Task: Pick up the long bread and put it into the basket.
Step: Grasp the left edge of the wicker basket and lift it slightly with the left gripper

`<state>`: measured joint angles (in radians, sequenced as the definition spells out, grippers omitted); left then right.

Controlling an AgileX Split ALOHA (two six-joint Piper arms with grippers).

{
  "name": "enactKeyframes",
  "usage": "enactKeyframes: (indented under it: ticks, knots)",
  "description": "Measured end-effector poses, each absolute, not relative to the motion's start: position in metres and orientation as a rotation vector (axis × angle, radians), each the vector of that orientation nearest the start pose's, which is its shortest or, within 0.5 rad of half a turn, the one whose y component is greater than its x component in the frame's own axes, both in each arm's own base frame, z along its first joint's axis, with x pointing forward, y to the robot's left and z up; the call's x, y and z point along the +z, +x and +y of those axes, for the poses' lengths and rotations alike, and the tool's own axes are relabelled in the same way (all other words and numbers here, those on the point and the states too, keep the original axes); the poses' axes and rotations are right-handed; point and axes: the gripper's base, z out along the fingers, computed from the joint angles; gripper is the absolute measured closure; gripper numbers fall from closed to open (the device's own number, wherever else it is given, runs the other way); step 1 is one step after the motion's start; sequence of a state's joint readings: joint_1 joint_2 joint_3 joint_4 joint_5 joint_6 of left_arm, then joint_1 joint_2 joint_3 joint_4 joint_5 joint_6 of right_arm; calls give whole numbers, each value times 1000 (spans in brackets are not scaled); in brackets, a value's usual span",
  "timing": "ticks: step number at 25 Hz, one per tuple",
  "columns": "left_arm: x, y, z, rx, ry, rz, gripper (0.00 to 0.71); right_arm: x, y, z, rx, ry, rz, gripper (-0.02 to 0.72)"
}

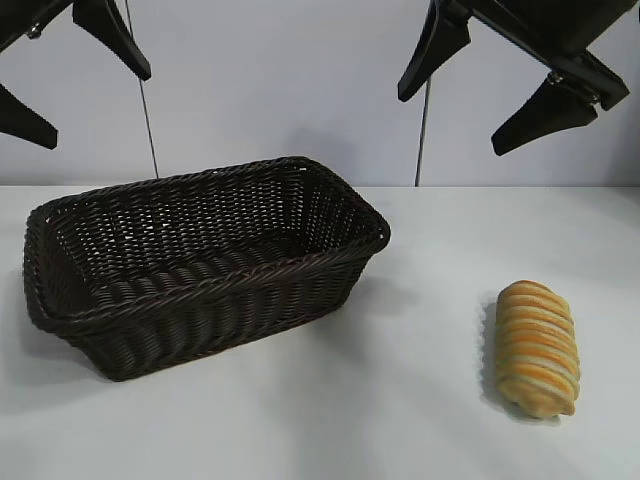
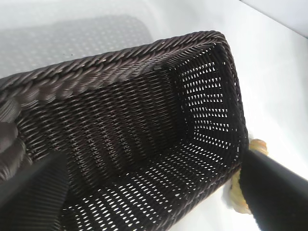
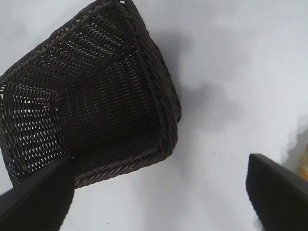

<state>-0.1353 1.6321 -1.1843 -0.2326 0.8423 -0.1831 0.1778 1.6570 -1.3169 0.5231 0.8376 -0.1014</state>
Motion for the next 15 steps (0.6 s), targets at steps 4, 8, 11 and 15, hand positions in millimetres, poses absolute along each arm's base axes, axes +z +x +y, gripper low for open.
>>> enactKeyframes:
  ticks: [4,8,11,15]
  knots:
    - [224,320,-57,-313,-261,2862,16,288,344,96,654,-26,2616,8]
    - [200,326,-60,-337,-273,2904,16,288,344,96,654,-26,2616,8]
    - [184,333,-63,-369,-286,2916,16,288,344,96,654,-26,2616,8]
    - [162,339,-65,-372,-307,2946,16,288,344,96,654,-26,2616,8]
